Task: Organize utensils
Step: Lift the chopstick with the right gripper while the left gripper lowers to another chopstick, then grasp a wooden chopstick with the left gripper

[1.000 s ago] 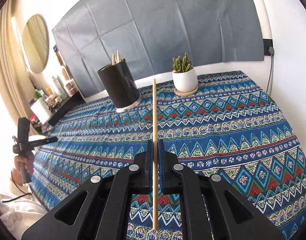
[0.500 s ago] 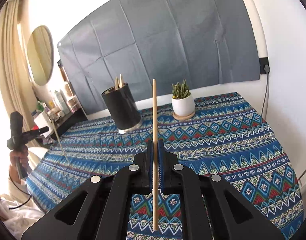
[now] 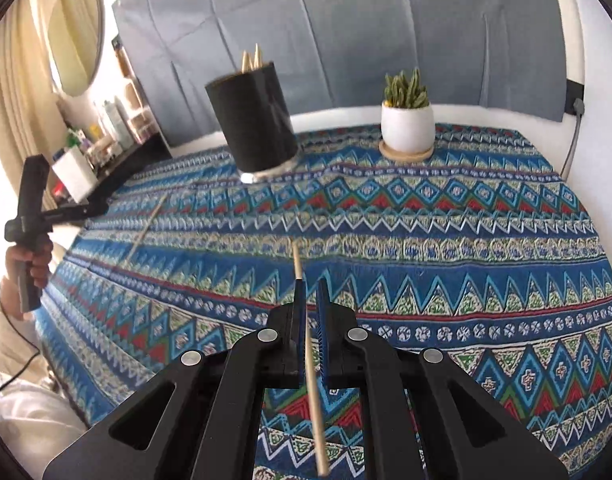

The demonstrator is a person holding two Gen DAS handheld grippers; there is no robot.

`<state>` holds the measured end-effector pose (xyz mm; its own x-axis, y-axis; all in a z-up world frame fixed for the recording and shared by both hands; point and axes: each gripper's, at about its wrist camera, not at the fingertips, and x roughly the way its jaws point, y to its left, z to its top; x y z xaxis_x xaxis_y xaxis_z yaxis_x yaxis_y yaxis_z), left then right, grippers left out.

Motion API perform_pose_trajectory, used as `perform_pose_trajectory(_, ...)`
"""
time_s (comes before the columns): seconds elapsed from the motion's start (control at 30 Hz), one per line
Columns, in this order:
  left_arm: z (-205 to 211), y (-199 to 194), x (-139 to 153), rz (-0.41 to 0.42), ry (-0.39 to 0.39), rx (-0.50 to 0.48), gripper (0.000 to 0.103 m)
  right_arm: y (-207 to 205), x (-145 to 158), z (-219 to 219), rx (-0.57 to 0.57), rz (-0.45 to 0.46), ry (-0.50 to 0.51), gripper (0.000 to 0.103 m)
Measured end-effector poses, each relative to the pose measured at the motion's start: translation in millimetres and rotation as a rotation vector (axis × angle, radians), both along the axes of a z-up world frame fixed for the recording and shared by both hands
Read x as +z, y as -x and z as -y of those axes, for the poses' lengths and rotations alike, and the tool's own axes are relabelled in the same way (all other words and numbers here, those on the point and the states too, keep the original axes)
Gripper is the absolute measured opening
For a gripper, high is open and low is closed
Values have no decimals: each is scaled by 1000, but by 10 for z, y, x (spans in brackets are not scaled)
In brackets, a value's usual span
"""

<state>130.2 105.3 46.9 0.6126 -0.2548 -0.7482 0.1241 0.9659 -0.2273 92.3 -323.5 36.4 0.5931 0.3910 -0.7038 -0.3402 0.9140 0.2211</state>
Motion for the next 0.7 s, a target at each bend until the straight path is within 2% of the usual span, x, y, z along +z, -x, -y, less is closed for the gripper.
perform_pose_trajectory(0.03, 3, -40, -58, -20, -3, 2, 49, -17, -53, -44, 4, -8, 27, 7)
perform_pose_trajectory(0.07, 1, -85, -110, -40, -10, 13, 64, -22, -87, -89, 7, -7, 57, 8)
perform_pose_trajectory(0.1, 3, -133, -153, -57, -27, 26, 69, -24, -113, -131, 15, -7, 86, 9)
perform_pose_trajectory(0.13, 13, -183, -189, -68, -50, 33, 72, -32, -125, -167, 20, -6, 116, 14)
perform_pose_trajectory(0.17, 24, -231, -218, -76, -71, 38, 72, -41, -128, -200, 22, 1, 148, 34)
perform_pose_trajectory(0.23, 54, -334, -263, -96, -118, 46, 78, -61, -126, -260, 11, 35, 230, 59)
perform_pose_trajectory(0.3, 80, -430, -312, -118, -147, 48, 82, -81, -129, -298, 20, 51, 274, 59)
perform_pose_trajectory(0.4, 128, -566, -413, -162, -168, 51, 86, -159, -199, -319, 48, 5, 262, 58)
perform_pose_trajectory(0.5, 175, -665, -558, -207, -224, 47, 88, -178, -295, -395, 73, -32, 284, 58)
perform_pose_trajectory(0.57, 223, -680, -596, -180, -275, 32, 97, -180, -361, -436, 89, -61, 292, 57)
perform_pose_trajectory(0.6, 225, -691, -603, -174, -282, 28, 98, -186, -402, -441, 91, -80, 292, 54)
perform_pose_trajectory(0.63, 206, -711, -612, -179, -267, 28, 98, -180, -404, -419, 86, -79, 261, 44)
perform_pose_trajectory(0.67, 178, -723, -617, -178, -249, 38, 98, -175, -397, -395, 77, -79, 244, 25)
perform_pose_trajectory(0.7, 170, -728, -624, -163, -248, 41, 98, -171, -385, -374, 68, -75, 244, 16)
